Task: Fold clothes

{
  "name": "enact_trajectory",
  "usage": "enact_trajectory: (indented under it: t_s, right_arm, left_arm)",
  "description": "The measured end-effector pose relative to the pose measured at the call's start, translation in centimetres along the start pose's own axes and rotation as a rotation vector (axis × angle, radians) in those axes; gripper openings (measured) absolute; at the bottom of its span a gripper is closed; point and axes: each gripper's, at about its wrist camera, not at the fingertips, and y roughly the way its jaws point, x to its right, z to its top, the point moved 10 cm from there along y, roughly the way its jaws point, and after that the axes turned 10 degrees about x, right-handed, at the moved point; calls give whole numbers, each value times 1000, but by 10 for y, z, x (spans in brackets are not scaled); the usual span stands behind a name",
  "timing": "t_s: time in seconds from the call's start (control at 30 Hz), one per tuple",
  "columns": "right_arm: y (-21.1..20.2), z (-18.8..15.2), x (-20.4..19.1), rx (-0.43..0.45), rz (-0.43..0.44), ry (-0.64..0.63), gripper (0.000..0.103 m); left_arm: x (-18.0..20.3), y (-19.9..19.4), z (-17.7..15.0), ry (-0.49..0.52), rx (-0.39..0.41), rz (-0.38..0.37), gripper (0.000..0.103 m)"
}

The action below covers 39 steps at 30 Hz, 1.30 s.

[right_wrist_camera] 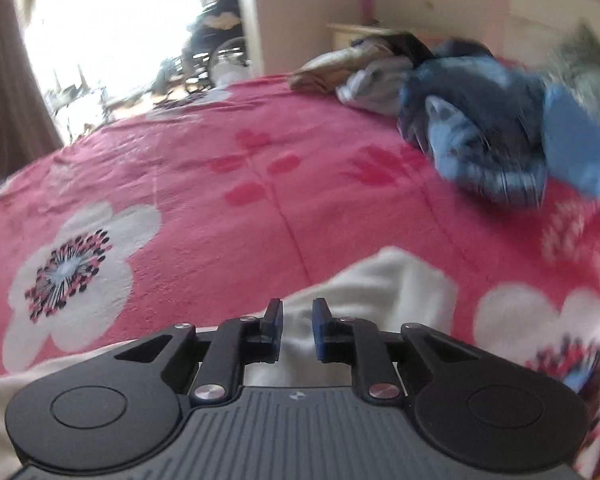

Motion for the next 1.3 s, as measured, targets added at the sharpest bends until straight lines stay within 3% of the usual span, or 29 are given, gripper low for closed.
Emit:
enact_trajectory:
  t_s: [0.07, 0.17, 0.3, 0.37, 0.47, 0.57, 0.63, 0.7, 0.77, 0.87, 1.1, 1.17, 1.23, 1.3]
  right_arm:
    - [1, 12, 5, 23, -8, 21, 20]
    - [11, 26, 37, 28, -105, 102, 41]
    - [36, 18, 69, -98, -115, 217, 42]
    - [42, 18, 77, -121, -135, 232, 43]
    - [49, 17, 90, -144, -165, 273, 55]
    - [50, 14, 92, -168, -107, 367, 55]
    - [52, 13, 85, -187, -55, 353, 52]
    - [51, 12, 74, -194, -20, 288, 23]
    - [47, 15, 73, -159, -24, 258, 15]
    - [43, 17, 84, -108, -10, 347, 13]
    - [45, -4, 132, -26, -84, 585, 9]
    - [48, -11, 148, -36, -155, 584, 0]
    - [48, -16, 160, -50, -189, 560, 0]
    - [43, -8, 149, -62, -139, 478, 3]
  left_arm:
    - [0, 0, 0, 4, 0, -2, 39]
    - [0, 0, 0, 10, -2, -6, 39]
    - [0, 2, -1, 6, -3, -1, 39]
    - [0, 3, 0, 9, -6, 3, 39]
    - [0, 5, 0, 11, -7, 1, 39]
    - [0, 6, 0, 14, -4, 0, 39]
    - [0, 7, 0, 19, -3, 2, 39]
    - [0, 7, 0, 23, -2, 2, 39]
    - [1, 7, 0, 32, -2, 0, 39]
    - [1, 7, -1, 44, -3, -3, 39]
    - [0, 7, 0, 40, -7, -19, 38]
    - [-1, 7, 0, 36, -7, -21, 38]
    - [-2, 8, 0, 32, -8, -24, 38]
    - [-1, 8, -1, 32, -8, -23, 38]
